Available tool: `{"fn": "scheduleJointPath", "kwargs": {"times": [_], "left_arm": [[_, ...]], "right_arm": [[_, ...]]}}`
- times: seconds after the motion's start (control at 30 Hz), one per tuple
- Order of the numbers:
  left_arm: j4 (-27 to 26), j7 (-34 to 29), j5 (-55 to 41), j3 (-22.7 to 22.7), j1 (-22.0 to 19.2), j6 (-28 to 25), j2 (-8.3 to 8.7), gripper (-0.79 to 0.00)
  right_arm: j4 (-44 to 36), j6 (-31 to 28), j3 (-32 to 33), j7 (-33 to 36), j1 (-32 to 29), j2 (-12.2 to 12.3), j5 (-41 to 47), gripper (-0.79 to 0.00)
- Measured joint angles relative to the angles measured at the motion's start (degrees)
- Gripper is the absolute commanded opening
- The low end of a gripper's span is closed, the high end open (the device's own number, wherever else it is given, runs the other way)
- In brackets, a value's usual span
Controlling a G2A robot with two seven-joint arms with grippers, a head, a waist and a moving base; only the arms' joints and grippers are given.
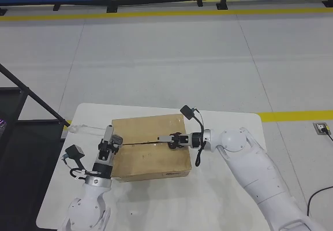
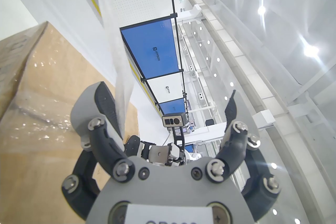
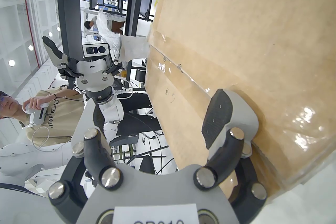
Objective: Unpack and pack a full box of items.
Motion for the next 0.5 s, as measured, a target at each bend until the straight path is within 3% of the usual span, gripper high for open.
{"fn": "scheduleJointPath", "kwargs": {"times": [0.5], "left_arm": [[2.0, -1.56, 3.84, 2.28, -3.0, 4.53, -0.72, 0.0]], "right_arm": [[-8.37, -1.68, 2.95, -2.88, -4.99, 1.79, -1.96, 0.0]]}}
